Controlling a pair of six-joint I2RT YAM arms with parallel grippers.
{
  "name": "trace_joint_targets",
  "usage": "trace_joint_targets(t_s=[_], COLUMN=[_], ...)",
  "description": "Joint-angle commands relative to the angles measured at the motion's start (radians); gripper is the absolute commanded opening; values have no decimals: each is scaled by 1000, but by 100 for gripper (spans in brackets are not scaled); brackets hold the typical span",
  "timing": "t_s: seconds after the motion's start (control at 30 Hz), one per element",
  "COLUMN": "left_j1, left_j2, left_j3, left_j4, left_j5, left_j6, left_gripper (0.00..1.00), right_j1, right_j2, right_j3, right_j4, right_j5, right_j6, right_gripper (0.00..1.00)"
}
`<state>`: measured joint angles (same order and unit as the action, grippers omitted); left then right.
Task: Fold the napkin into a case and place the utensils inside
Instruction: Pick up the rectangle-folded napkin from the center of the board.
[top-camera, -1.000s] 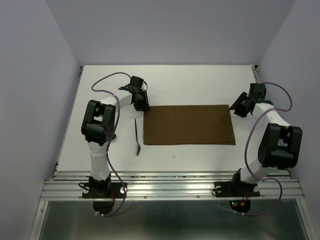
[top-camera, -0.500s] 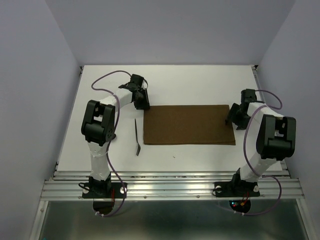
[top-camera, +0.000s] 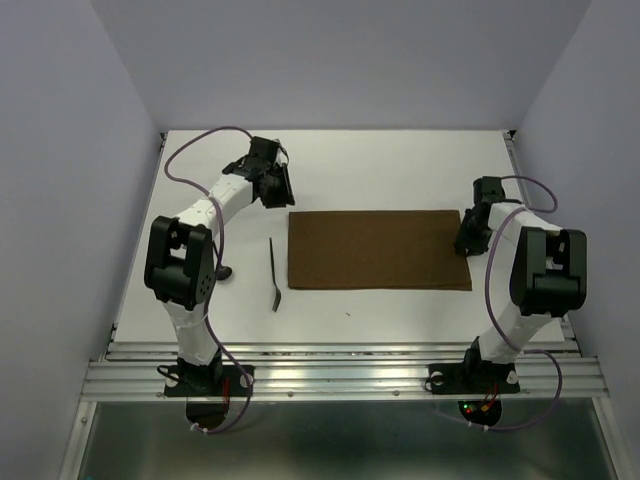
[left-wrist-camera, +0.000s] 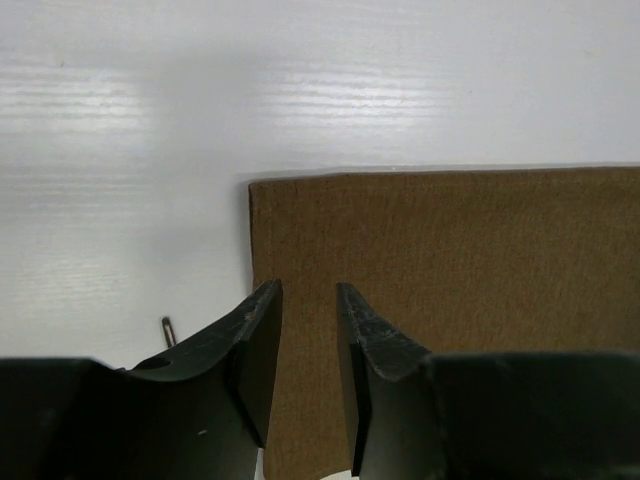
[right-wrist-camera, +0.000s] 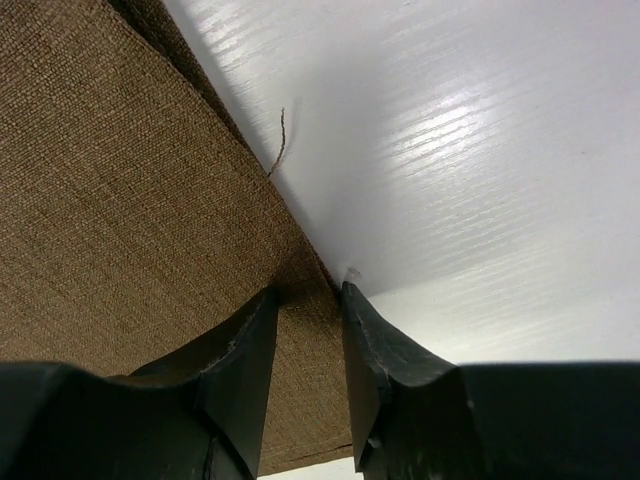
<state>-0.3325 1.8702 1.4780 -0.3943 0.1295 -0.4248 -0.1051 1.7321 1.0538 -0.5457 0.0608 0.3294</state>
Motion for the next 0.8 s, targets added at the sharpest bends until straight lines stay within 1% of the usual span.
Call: trace_joint_targets(t_s=[0.0,0.1,0.13,0.17,0.2,0.23,0.27,0.47,0.63,0.77], left_j1=[33,36,36,36,36,36,36,36,27,-5], left_j2=[-74,-68,-62,-49,-45,-37,-39,-62,-45,-20], left_j3=[-83,-140,-153,-172,-182,-199,-208,-275,-294,-288], left_j4=[-22,-11,1,8,12,15,18,38,49,54], left_j5=[-31,-30,-27,-22,-22,-25,-28,-47,-30,-28], left_j6=[0,1,-2,-3,-9,-12,-17,-22,-19,-22], left_gripper=[40,40,40,40,40,40,40,40,40,40], right_j1=[42,53,53,53,53,62,62,62,62,62], right_j2=[53,63,69,81,83,84,81,-22,-101,-135], right_j3=[-5,-2,-2,0,2,2,0,9,35,41], right_j4=[-16,-11,-11,-11,-13,-13,-11,-2,-29,-48], right_j5=[-3,1,4,13,17,20,39,82,71,65], right_j6=[2,0,0,3,5,7,14,11,10,13], right_gripper=[38,37,34,22,16,5,1,1,1,1])
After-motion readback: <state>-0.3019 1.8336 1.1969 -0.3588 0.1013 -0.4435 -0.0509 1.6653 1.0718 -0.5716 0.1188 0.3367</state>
